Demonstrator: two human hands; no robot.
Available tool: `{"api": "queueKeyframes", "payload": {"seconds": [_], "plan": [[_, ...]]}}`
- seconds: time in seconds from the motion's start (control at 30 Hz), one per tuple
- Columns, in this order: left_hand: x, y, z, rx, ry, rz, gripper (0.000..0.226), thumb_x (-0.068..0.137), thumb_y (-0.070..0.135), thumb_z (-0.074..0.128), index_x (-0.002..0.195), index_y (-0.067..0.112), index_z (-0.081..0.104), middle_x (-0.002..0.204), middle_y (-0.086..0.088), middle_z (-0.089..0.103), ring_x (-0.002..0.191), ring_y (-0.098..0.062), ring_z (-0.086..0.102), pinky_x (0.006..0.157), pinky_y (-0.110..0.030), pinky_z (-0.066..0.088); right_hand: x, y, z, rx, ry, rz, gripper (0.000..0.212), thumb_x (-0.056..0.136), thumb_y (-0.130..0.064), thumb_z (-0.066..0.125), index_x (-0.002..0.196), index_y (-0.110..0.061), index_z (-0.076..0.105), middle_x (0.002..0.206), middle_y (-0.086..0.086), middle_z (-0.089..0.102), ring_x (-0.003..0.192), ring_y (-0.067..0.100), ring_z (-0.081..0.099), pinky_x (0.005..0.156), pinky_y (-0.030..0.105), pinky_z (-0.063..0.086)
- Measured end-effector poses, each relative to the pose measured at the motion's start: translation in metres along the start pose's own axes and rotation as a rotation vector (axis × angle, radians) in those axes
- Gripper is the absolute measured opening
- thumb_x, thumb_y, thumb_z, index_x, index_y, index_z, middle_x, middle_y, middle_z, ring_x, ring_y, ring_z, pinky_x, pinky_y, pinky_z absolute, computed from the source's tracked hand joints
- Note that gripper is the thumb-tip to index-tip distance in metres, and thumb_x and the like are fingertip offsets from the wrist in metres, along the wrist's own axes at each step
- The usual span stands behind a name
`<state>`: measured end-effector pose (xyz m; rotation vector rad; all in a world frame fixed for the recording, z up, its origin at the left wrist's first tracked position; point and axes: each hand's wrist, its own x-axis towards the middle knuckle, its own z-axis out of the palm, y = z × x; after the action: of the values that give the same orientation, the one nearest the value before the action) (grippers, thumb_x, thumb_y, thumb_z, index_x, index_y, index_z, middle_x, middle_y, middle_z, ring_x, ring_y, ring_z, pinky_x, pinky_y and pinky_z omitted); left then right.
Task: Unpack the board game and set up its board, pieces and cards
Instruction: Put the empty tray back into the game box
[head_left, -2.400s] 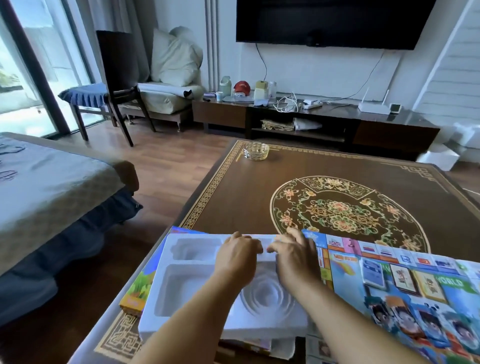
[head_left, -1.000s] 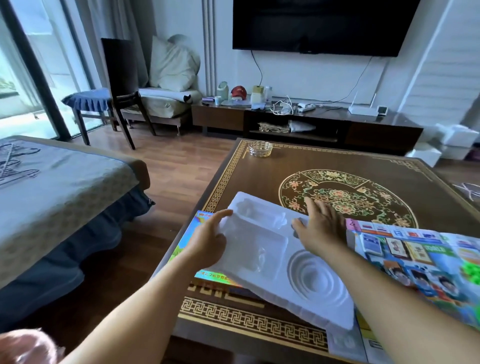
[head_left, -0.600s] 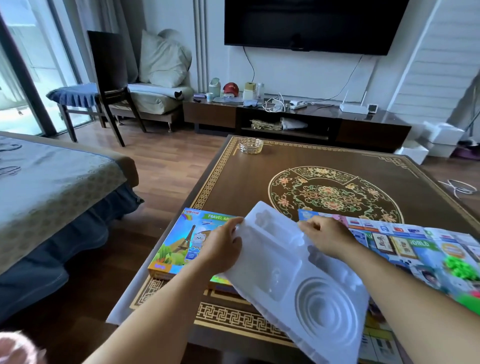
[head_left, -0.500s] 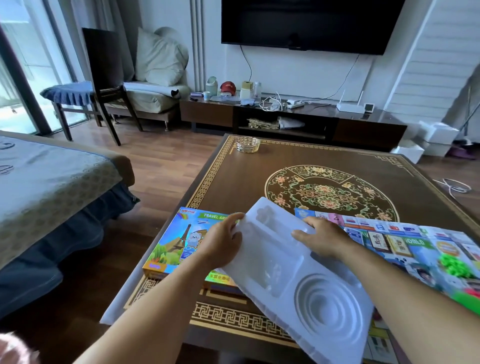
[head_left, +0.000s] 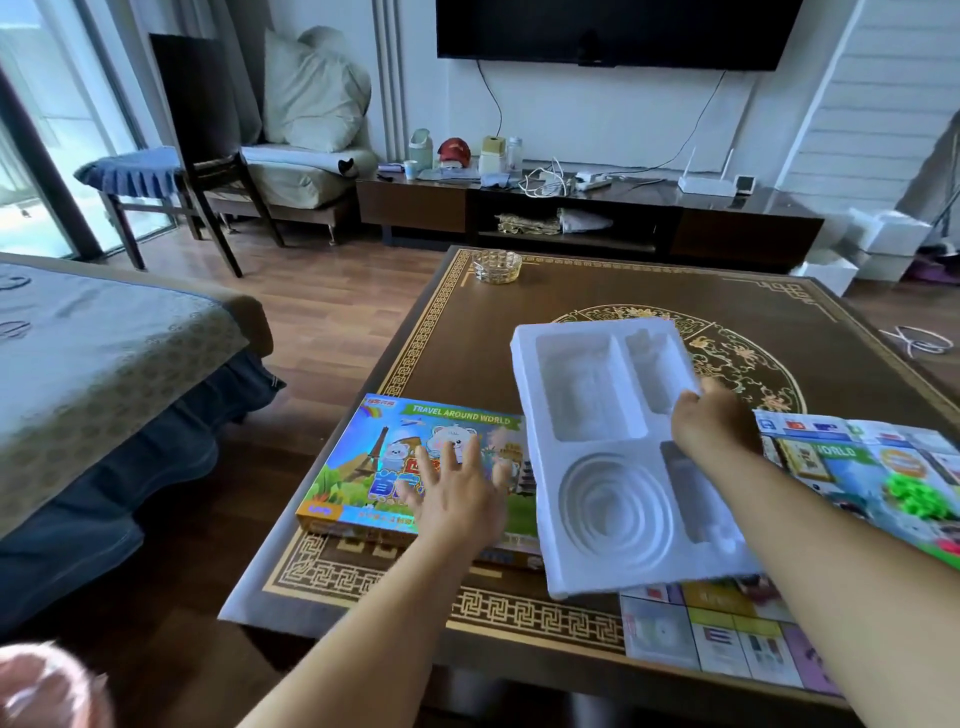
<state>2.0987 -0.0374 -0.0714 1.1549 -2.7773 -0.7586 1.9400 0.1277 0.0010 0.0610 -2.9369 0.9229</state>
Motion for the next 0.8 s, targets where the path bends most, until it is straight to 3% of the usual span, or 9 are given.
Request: {"api": "queueKeyframes", "payload": {"seconds": [0.07, 0.13, 0.23, 0.37, 0.43, 0.53, 0.6, 0.7, 0.8], "plan": [[-0.012, -0.004, 0.017, 0.084, -0.07, 0.014, 0.061, 0.094, 0.058, 0.02, 0.149, 0.035, 0.012, 0.16, 0.001, -0.005, 0.144, -0.029, -0.021, 0.109, -0.064, -0.009, 0.002, 0.005, -0.001, -0.002, 0.007, 0.024, 0.031, 0.097, -0.019, 0.036, 0.118, -0.006, 0.054, 0.117, 0.022, 0.059, 0.069, 0.031, 0.052, 0.053, 0.023, 0.03], [-0.014, -0.009, 0.029, 0.185, -0.105, 0.054, 0.064, 0.092, 0.062, 0.018, 0.15, 0.036, 0.007, 0.16, 0.0, -0.012, 0.143, -0.029, -0.025, 0.107, -0.064, -0.014, 0.005, 0.01, 0.001, 0.016, 0.01, 0.025, 0.021, 0.094, -0.019, 0.038, 0.098, -0.008, 0.055, 0.108, 0.023, 0.059, 0.084, 0.036, 0.054, 0.065, 0.03, 0.036], [0.003, -0.012, 0.028, 0.298, -0.138, 0.194, 0.064, 0.092, 0.064, 0.019, 0.149, 0.039, 0.006, 0.16, 0.004, -0.01, 0.145, -0.025, -0.019, 0.108, -0.063, -0.011, 0.008, 0.013, 0.005, 0.04, 0.008, 0.039, 0.024, 0.091, -0.018, 0.04, 0.069, -0.009, 0.034, 0.087, 0.016, 0.052, 0.075, 0.031, 0.049, 0.066, 0.033, 0.037], [0.044, -0.016, 0.007, 0.467, -0.213, 0.425, 0.064, 0.092, 0.064, 0.024, 0.149, 0.04, 0.01, 0.16, 0.007, -0.003, 0.147, -0.019, -0.009, 0.112, -0.061, -0.003, 0.011, 0.016, 0.012, 0.027, -0.033, 0.024, 0.006, 0.091, -0.021, 0.041, 0.086, -0.017, 0.042, 0.086, 0.013, 0.05, 0.077, 0.031, 0.051, 0.067, 0.033, 0.037], [0.062, -0.019, -0.005, 0.578, -0.182, 0.492, 0.061, 0.094, 0.06, 0.027, 0.149, 0.039, 0.012, 0.16, 0.006, 0.001, 0.147, -0.019, -0.007, 0.113, -0.061, 0.0, 0.013, 0.017, 0.014, 0.01, -0.051, 0.015, 0.008, 0.091, -0.021, 0.041, 0.086, -0.017, 0.044, 0.086, 0.013, 0.051, 0.078, 0.032, 0.053, 0.067, 0.033, 0.038], [0.073, -0.022, -0.02, 0.653, -0.055, 0.456, 0.052, 0.1, 0.035, 0.032, 0.149, 0.035, 0.016, 0.16, 0.001, 0.002, 0.147, -0.021, -0.007, 0.114, -0.057, 0.001, 0.012, 0.02, 0.014, 0.015, -0.047, 0.032, 0.019, 0.09, -0.021, 0.041, 0.074, -0.01, 0.04, 0.081, 0.014, 0.053, 0.077, 0.034, 0.057, 0.065, 0.033, 0.041], [0.07, -0.02, -0.021, 0.564, -0.009, 0.381, 0.05, 0.099, 0.024, 0.033, 0.147, 0.033, 0.021, 0.16, 0.0, 0.004, 0.147, -0.022, -0.006, 0.114, -0.056, 0.003, 0.009, 0.022, 0.014, 0.024, -0.047, 0.036, 0.016, 0.089, -0.021, 0.041, 0.077, -0.01, 0.044, 0.082, 0.015, 0.055, 0.079, 0.035, 0.059, 0.069, 0.036, 0.045], [0.045, -0.009, -0.006, 0.292, -0.116, 0.265, 0.049, 0.097, 0.049, 0.03, 0.144, 0.036, 0.026, 0.159, 0.004, 0.007, 0.147, -0.022, -0.006, 0.11, -0.062, 0.007, 0.002, 0.023, 0.014, 0.023, -0.07, 0.033, 0.015, 0.09, -0.021, 0.04, 0.081, -0.013, 0.049, 0.087, 0.016, 0.057, 0.08, 0.035, 0.058, 0.071, 0.036, 0.046], [0.022, -0.01, 0.015, 0.329, -0.204, 0.279, 0.06, 0.093, 0.061, 0.022, 0.148, 0.039, 0.011, 0.159, 0.006, -0.005, 0.146, -0.024, -0.014, 0.109, -0.063, 0.004, -0.009, 0.023, 0.014, 0.019, -0.108, 0.034, 0.02, 0.093, -0.021, 0.039, 0.102, -0.018, 0.058, 0.095, 0.015, 0.057, 0.083, 0.033, 0.056, 0.069, 0.032, 0.041]]}}
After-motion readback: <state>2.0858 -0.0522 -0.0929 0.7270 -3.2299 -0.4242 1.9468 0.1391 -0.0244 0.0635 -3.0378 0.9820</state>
